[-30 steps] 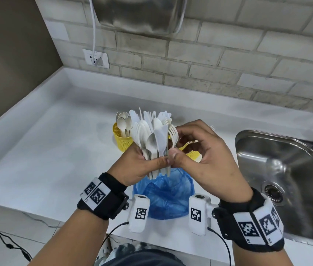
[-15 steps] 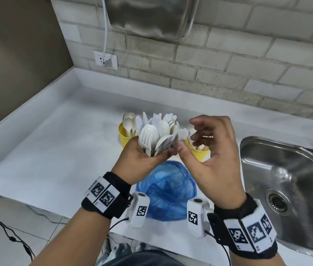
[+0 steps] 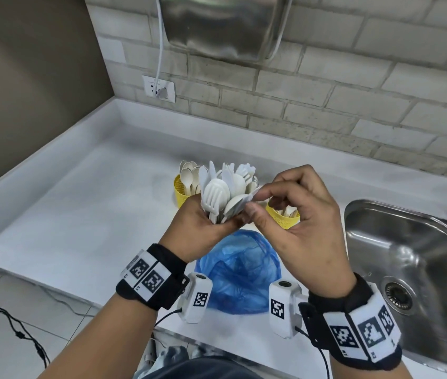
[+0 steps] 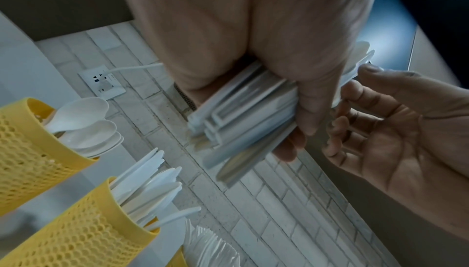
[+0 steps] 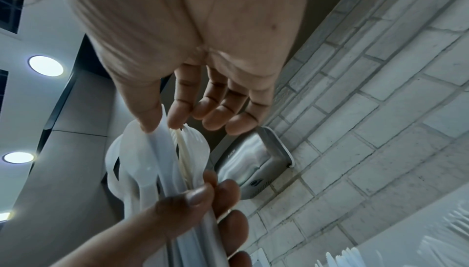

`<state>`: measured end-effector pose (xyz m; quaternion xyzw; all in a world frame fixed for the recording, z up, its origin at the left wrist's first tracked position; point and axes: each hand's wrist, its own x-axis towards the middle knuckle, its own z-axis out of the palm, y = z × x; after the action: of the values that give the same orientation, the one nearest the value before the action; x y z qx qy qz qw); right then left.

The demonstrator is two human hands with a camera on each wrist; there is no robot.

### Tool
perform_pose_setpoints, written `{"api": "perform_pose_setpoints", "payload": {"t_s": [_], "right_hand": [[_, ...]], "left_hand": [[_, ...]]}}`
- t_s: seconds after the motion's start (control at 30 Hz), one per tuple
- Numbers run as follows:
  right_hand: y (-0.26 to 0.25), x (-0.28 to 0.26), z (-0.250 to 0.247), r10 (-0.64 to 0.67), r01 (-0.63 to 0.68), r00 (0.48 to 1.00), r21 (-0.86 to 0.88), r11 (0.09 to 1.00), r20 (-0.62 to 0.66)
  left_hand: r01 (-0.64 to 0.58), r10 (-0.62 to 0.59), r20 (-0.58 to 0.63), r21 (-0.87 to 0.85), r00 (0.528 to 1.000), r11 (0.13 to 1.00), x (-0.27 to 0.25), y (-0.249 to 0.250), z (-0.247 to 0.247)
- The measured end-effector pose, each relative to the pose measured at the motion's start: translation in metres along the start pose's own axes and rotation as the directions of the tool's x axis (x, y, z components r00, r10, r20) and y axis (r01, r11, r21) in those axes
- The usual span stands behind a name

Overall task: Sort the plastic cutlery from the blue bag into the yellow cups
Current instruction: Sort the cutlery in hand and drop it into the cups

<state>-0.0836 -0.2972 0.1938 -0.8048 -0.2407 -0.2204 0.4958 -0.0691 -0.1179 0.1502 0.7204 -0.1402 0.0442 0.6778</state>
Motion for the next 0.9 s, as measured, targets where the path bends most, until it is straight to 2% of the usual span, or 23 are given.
{"api": "perform_pose_setpoints", "payload": {"t_s": [0.2, 0.33, 0.47, 0.67, 0.73, 0.9], "right_hand": [[-0.009, -0.002, -0.004, -0.085, 0.081, 0.991, -0.038, 0.996, -0.104], [-0.008, -0.001, -0.007, -0.144, 0.140, 0.989, -0.100, 0.985, -0.032], [-0.003, -0.001, -0.010, -0.137, 0.127, 0.988, -0.135, 0.983, -0.068], [0.000, 0.000, -0.010, -0.167, 0.160, 0.985, -0.169, 0.973, -0.029], [0.003, 0.001, -0.012, -0.157, 0.157, 0.988, -0.180, 0.971, 0.012], [0.006, 0.006, -0.024, -0.083, 0.112, 0.971, -0.120, 0.986, 0.226]], "left_hand": [[-0.005, 0.008, -0.039, 0.076, 0.999, 0.997, 0.000, -0.005, 0.002], [0.002, 0.001, -0.038, 0.090, 0.999, 0.996, 0.001, -0.008, 0.002], [0.004, 0.001, -0.043, 0.106, 0.999, 0.994, 0.003, -0.009, 0.004], [0.017, -0.006, -0.081, 0.131, 0.997, 0.991, 0.007, -0.014, 0.005], [0.025, -0.015, -0.081, 0.131, 0.997, 0.991, 0.008, -0.013, 0.006], [0.039, -0.029, -0.065, 0.158, 0.997, 0.987, 0.009, -0.018, 0.005]]}}
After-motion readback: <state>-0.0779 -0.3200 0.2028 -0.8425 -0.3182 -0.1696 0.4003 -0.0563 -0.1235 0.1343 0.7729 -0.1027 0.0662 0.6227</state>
